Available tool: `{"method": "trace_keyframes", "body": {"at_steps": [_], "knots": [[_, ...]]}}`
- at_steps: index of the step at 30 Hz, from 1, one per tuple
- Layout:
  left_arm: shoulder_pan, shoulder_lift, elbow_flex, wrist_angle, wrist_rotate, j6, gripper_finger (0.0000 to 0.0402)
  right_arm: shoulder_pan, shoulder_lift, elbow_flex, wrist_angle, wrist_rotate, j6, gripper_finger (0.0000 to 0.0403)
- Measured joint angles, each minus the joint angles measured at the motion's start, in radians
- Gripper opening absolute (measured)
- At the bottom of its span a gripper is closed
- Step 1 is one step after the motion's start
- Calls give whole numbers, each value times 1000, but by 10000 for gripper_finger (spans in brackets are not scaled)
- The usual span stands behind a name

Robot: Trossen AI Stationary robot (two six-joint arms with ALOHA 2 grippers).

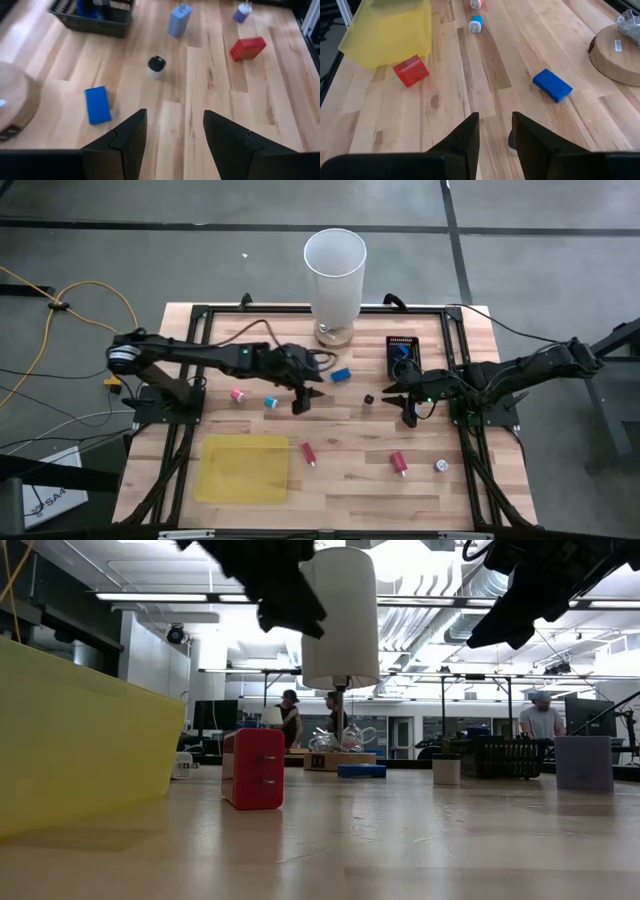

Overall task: Pick & Place Office items
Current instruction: Put the blue digital clock into the black bin

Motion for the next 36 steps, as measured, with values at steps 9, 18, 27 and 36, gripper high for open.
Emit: {"method": "trace_keyframes", "body": {"at_steps": [9,18,27,36], "knots": [[38,-183,-208,82,-49,-26,190,0,0,0,2,0,0,103],[36,-282,-286,87,-53,24,190,0,0,0,0,0,0,103],[36,-307,-323,84,-87,19,190,0,0,0,0,0,0,103],[36,-307,-323,84,-86,18,190,0,0,0,7,0,0,103]]}}
